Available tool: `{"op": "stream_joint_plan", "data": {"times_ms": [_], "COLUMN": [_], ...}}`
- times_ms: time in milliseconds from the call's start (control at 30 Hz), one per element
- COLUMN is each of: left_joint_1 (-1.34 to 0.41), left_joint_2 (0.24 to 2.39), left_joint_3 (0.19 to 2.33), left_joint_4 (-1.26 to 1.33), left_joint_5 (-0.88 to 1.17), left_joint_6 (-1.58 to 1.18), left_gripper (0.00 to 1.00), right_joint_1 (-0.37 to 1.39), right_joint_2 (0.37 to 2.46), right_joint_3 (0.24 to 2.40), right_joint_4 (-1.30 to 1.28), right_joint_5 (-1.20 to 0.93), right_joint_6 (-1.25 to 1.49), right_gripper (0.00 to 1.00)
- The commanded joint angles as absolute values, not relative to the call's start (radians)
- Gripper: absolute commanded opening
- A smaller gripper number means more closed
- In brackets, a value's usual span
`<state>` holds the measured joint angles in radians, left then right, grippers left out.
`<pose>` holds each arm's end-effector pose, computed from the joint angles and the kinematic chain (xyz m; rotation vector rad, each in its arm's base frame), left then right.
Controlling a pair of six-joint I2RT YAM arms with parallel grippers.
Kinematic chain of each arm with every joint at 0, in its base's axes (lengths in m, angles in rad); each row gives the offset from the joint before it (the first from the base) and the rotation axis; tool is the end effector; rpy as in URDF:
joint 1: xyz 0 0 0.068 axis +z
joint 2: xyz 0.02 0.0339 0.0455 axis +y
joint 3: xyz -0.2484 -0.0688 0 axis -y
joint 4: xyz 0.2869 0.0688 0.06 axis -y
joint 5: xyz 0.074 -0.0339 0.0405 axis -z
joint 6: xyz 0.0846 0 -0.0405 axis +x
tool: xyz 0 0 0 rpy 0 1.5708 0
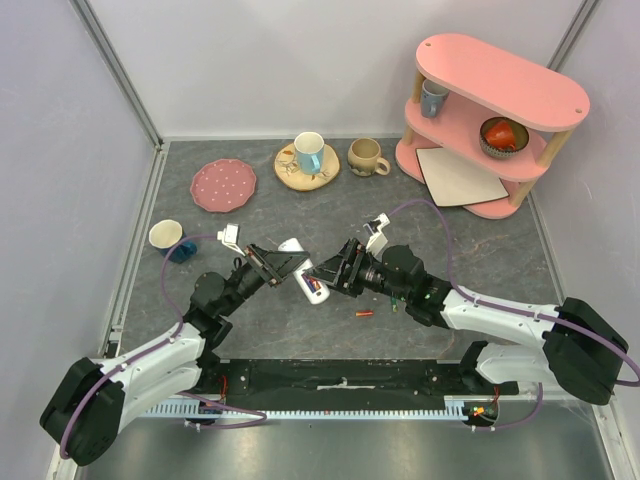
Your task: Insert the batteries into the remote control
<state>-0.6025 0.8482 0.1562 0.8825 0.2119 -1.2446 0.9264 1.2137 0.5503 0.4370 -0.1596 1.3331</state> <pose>0.2114 -0.1670 0.1926 -0.3084 1.5784 -1.6436 0.1993 0.2876 0.1815 0.3030 2.1535 1.6360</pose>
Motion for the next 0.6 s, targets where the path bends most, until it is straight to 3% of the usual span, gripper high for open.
{"op": "stream_joint_plan", "data": {"times_ms": [0,167,367,567], "left_joint_1": [-0.597,-0.597,-0.597,-0.597], "left_joint_2": [0.830,0.833,0.851,0.865], "left_joint_3": [0.238,0.227,0.195,0.169], "left_joint_4": [1.002,1.002,0.997,1.003], "left_joint_5": [0.169,0.170,0.173,0.176], "left_joint_6": [-1.273,-1.273,-1.278,-1.293], "left_gripper": [0.02,0.02,0.02,0.02], "right_joint_1": [0.930,0.930,0.931,0.928], "right_joint_2": [1.213,1.213,1.190,1.161], "right_joint_3": [0.515,0.514,0.574,0.598], "right_joint_4": [0.382,0.394,0.353,0.356], "right_joint_5": [-0.178,-0.179,-0.181,-0.196], "right_joint_6": [1.312,1.307,1.256,1.204], "right_gripper": [0.82,0.79,0.91,0.92]}}
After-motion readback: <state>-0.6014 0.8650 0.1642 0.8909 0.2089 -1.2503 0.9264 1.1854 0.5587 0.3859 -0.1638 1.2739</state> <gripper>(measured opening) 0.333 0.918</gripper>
